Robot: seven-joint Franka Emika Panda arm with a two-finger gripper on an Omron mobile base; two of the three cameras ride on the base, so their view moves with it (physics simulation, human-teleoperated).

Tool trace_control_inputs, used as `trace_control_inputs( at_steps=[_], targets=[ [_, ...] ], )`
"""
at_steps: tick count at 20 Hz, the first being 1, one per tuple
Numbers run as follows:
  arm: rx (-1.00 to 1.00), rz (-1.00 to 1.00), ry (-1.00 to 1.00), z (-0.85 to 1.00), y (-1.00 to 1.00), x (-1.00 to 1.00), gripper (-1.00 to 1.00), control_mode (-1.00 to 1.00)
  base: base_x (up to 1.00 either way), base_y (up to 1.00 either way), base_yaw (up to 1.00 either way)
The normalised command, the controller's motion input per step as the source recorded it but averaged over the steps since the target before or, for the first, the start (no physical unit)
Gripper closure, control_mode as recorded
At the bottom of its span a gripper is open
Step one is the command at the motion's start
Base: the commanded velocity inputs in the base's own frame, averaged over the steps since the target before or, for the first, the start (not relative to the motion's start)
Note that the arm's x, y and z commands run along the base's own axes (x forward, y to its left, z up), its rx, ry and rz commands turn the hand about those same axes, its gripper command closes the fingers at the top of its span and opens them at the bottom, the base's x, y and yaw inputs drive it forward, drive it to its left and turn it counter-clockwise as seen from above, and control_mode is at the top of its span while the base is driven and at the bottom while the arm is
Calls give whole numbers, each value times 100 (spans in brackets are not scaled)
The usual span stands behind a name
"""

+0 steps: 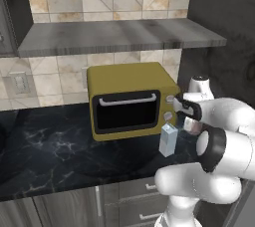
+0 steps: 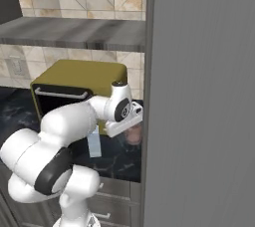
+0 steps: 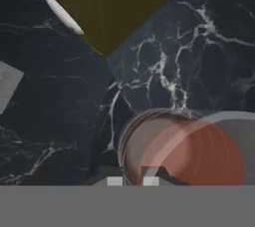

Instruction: Place the microwavable item in the microwave. Then, close the microwave door and press the start button.

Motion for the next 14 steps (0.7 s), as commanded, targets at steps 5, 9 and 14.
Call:
trace_control_inputs(
  at_steps=[5,9,14],
  targets=[
    [-2,5,-27,100,10,-94,100,-100,0,0,0],
    [0,0,-10,100,40,-92,100,-100,0,0,0],
    [0,0,-5,99,65,-93,100,-100,0,0,0]
  ],
)
